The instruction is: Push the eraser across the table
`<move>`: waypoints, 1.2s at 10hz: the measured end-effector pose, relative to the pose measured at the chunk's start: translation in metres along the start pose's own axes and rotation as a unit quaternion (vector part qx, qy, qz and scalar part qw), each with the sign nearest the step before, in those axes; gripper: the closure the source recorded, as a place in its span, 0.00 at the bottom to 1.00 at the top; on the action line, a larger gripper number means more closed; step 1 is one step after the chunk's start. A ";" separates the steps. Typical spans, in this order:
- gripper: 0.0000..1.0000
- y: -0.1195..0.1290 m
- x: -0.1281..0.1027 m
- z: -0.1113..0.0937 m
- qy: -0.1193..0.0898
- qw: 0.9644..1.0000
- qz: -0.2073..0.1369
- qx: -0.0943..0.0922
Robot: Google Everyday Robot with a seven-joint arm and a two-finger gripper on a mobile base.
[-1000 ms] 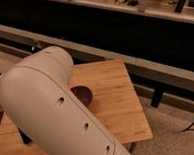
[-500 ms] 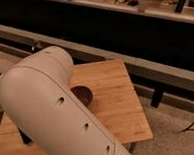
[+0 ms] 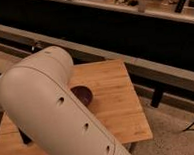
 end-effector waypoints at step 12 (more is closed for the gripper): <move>1.00 0.000 0.000 0.000 0.000 1.000 0.000 0.000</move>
